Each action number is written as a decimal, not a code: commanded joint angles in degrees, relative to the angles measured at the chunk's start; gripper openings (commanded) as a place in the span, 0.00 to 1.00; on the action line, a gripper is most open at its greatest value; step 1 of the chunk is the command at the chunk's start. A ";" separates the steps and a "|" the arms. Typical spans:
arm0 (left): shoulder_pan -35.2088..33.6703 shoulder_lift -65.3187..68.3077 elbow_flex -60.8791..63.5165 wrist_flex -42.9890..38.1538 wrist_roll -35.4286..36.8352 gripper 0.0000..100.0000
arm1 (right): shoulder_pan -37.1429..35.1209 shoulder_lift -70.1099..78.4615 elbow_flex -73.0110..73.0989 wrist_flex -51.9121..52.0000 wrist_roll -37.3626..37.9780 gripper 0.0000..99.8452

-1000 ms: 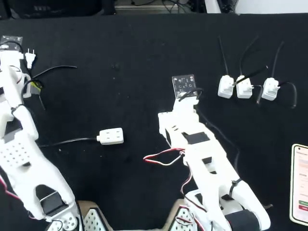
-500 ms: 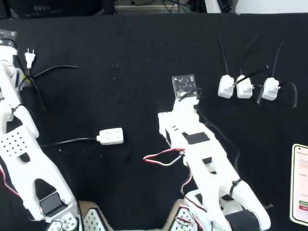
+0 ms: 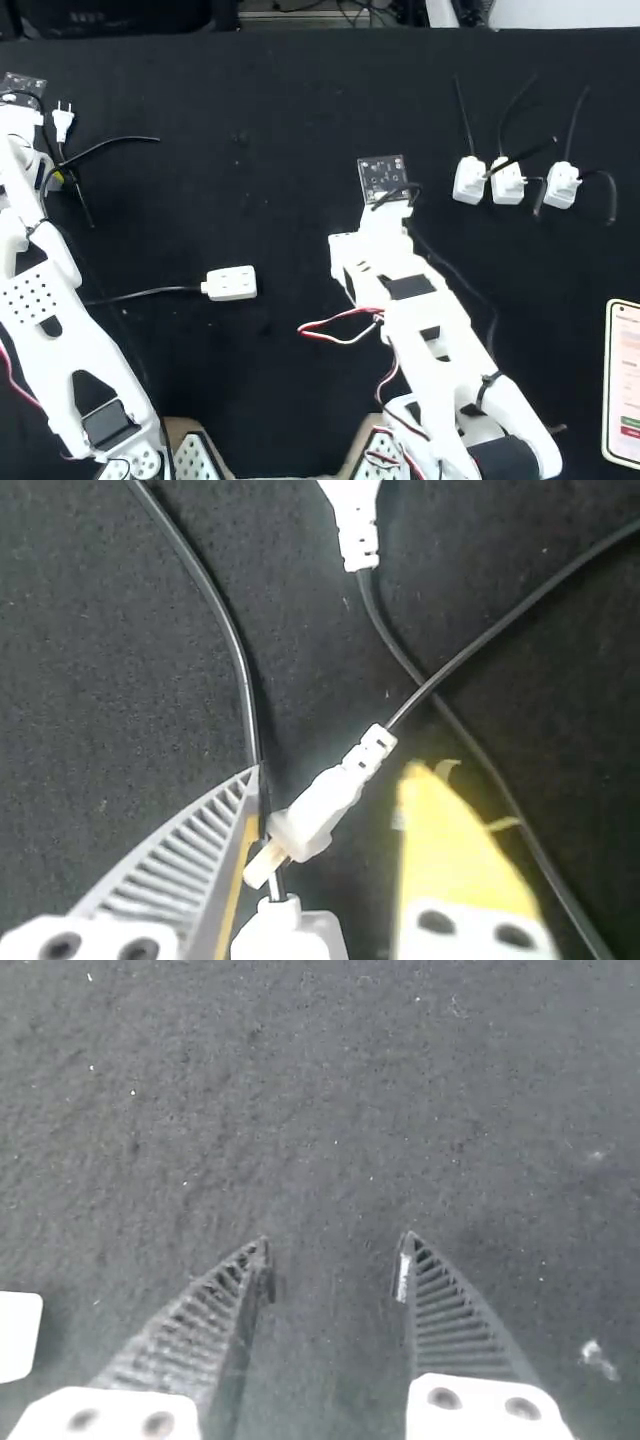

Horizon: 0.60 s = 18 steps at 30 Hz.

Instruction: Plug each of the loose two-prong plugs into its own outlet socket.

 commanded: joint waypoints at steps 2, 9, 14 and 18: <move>-0.57 0.35 -2.95 0.26 0.00 0.06 | -0.97 -1.63 -2.33 -1.14 -0.26 0.19; -0.66 -1.58 -4.88 6.33 -0.09 0.03 | -0.97 -1.63 -2.42 -1.14 -0.26 0.19; -0.31 -4.48 -14.02 18.46 0.00 0.03 | -0.97 -1.63 -2.42 -1.14 -0.26 0.19; 0.92 -4.66 -22.46 29.10 0.00 0.03 | -0.97 -1.63 -2.42 -1.14 -0.26 0.19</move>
